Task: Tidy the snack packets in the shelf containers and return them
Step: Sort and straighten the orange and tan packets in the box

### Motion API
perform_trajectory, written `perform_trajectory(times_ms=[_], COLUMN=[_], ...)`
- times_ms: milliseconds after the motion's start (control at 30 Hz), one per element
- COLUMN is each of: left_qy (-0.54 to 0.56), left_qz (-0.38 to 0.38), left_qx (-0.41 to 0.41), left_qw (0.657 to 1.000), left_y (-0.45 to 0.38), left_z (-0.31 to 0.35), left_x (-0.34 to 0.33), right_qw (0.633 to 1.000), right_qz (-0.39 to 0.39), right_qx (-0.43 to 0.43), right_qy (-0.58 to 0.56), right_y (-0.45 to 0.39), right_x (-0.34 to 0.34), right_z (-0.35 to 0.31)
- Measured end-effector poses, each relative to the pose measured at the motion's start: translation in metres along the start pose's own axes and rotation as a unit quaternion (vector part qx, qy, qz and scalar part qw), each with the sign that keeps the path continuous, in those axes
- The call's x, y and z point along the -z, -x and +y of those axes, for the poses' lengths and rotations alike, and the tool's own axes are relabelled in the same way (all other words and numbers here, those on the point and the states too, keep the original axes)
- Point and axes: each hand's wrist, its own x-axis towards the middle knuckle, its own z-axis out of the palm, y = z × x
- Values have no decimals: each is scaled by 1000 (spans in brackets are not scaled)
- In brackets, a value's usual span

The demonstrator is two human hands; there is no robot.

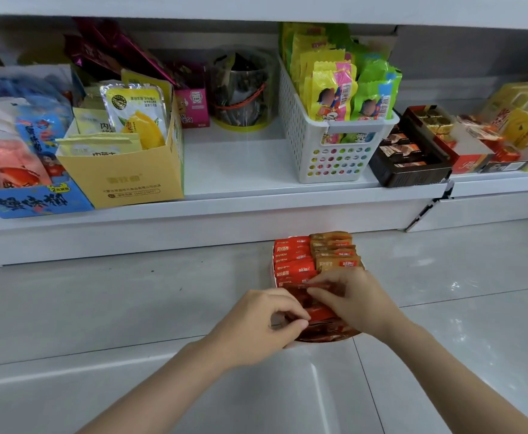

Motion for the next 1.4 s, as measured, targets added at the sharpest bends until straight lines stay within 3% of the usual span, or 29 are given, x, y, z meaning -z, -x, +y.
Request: perform_trajectory(times_ms=[67,200,333,400,500,633,900,1033,1167,1300,1400], left_qy=[21,99,127,87,-68,-201,-284,-285,-220,-215,-138], left_qz=[-10,9,34,72,124,89,98,96,92,84,144], left_qx=[5,67,101,110,100,72,56,81,142,107,95], left_qw=[1000,993,986,988,985,973,952,950,961,967,975], left_y=[1,-5,-10,-13,-23,-38,-39,-42,-48,-49,-49], left_z=[-2,-9,-16,-19,-23,-22,-19,-19,-17,-16,-10], left_x=[0,4,7,10,15,14,7,4,0,-2,6], right_qw=[999,984,967,961,962,980,981,982,983,988,995], right_qz=[-7,-122,-174,-198,-227,-190,-193,-187,-178,-149,-99], right_qx=[2,-20,-39,-57,-60,-48,-29,-21,-32,-32,-24], right_qy=[37,125,180,185,140,19,12,22,18,1,-11], right_y=[-2,-21,-35,-37,-29,-4,16,18,18,19,21], right_x=[9,9,1,5,13,16,16,13,11,9,8], right_z=[1,-3,-8,-8,-6,-11,-2,-1,0,0,1])
